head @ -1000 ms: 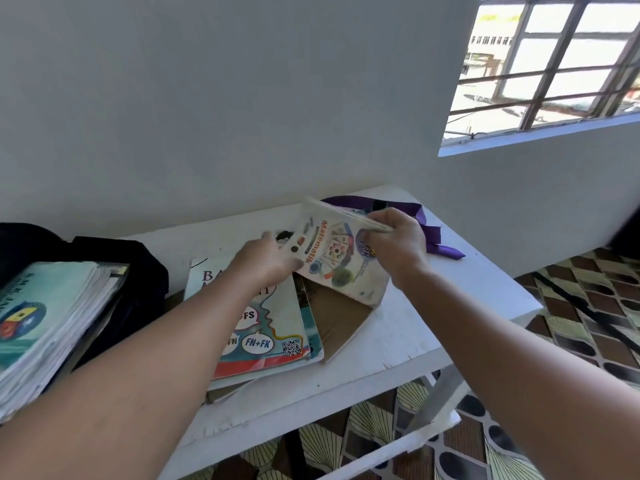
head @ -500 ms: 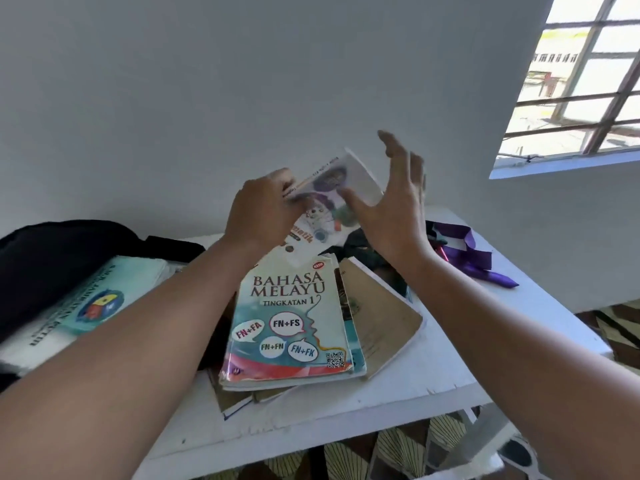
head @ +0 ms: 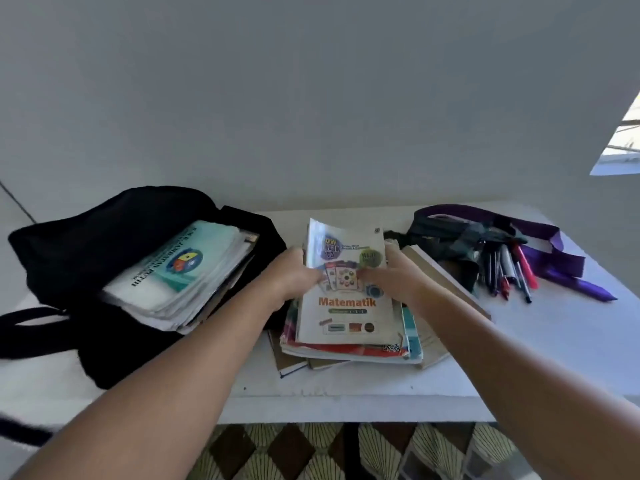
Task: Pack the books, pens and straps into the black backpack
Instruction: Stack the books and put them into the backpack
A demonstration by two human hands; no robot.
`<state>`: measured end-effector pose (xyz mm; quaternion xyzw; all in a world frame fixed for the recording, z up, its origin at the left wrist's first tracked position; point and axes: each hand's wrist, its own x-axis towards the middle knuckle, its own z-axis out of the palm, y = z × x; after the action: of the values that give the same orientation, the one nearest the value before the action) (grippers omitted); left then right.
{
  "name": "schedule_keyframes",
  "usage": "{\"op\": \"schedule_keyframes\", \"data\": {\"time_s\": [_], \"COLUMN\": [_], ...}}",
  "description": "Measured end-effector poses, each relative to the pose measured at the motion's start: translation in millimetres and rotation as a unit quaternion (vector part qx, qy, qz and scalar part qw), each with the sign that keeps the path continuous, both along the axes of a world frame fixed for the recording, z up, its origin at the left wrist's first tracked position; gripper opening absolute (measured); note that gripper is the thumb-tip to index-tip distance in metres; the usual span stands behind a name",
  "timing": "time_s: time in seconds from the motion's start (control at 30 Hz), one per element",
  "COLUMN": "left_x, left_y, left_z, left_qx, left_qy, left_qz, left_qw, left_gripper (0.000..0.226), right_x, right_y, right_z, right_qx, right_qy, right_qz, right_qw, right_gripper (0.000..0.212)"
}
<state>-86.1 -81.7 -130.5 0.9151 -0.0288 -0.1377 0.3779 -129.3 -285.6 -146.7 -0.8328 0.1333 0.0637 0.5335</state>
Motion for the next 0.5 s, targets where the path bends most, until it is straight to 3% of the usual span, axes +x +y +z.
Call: {"op": "schedule_keyframes", "data": {"time_s": [0.1,0.17,0.23,0.33,0.5], "left_x": [-1.8,-6.0,-9.7,-9.6,-8.3], "left_y": [-0.1,-3.0,-6.6,-10.6,-13.0], "left_z": [-12.1,-16.5,-18.1,-14.6,-12.4], "left_qx": [0.134,0.171,0.184,0.153,0.004], "left_qy": [-0.035,-0.026,-0.035,-0.019,0.052], "left_qz": [0.008,-0.005,-0.017,0.011,0.093], "left_qw": [0.99,0.985,0.982,0.988,0.994], "left_gripper": [0.057,0.069,0.077,0.086,0.071], "right_x": [-1.6,-5.9,-12.7,-17.0,-13.8], "right_y": [9.2,16.7,21.3,18.1,2.9], "right_z": [-13.7,-25.4,-38.9,-49.0,-52.4], "right_qx": [-0.08,-0.149,-0.188,-0.147,-0.085], "right_qy": [-0.015,-0.011,-0.035,-0.041,-0.025], "right_qz": [-0.019,-0.042,-0.095,-0.172,-0.172], "right_qw": [0.997,0.988,0.977,0.973,0.981], "right_gripper": [0.051,0.067,0.067,0.077,0.109]}}
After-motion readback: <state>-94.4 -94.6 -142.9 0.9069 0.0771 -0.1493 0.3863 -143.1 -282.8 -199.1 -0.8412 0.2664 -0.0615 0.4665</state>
